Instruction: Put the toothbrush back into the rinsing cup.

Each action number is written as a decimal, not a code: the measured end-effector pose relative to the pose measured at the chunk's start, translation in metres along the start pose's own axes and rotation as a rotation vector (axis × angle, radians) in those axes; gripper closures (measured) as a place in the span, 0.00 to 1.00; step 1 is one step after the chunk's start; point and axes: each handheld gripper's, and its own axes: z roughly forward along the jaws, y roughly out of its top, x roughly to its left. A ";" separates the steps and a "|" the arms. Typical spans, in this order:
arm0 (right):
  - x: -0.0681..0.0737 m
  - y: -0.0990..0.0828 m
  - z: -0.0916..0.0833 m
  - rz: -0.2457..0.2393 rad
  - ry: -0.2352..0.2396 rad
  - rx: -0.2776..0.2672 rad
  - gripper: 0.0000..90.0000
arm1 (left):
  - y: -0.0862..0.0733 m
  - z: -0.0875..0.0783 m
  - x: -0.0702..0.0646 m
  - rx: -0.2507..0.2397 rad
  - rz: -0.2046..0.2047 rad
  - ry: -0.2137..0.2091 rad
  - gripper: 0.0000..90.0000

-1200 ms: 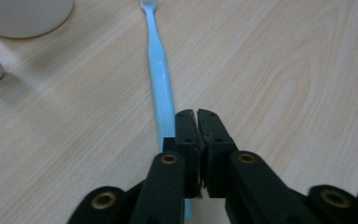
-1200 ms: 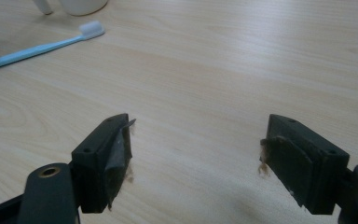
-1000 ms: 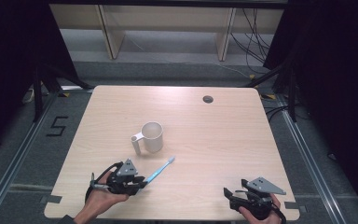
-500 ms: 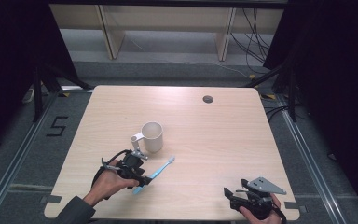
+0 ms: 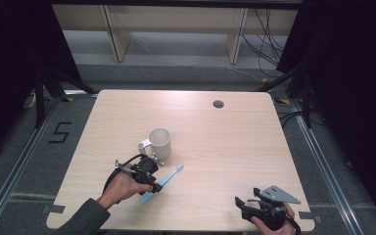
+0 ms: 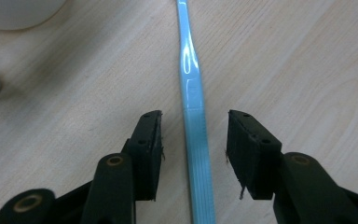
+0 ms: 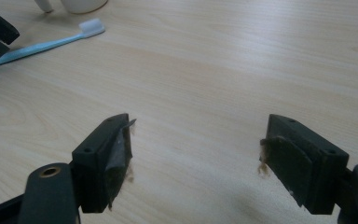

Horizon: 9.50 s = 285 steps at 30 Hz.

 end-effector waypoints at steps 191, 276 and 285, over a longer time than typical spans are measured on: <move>0.000 0.000 0.002 0.019 0.021 -0.002 0.28 | -0.046 -0.042 0.073 -1.167 -0.078 0.204 0.87; -0.001 0.000 0.002 0.016 0.022 -0.013 0.28 | -0.071 -0.048 0.056 -1.025 -0.175 0.121 0.18; -0.001 0.000 0.002 0.025 0.020 -0.010 0.28 | -0.075 -0.053 0.051 -1.000 -0.189 0.116 0.18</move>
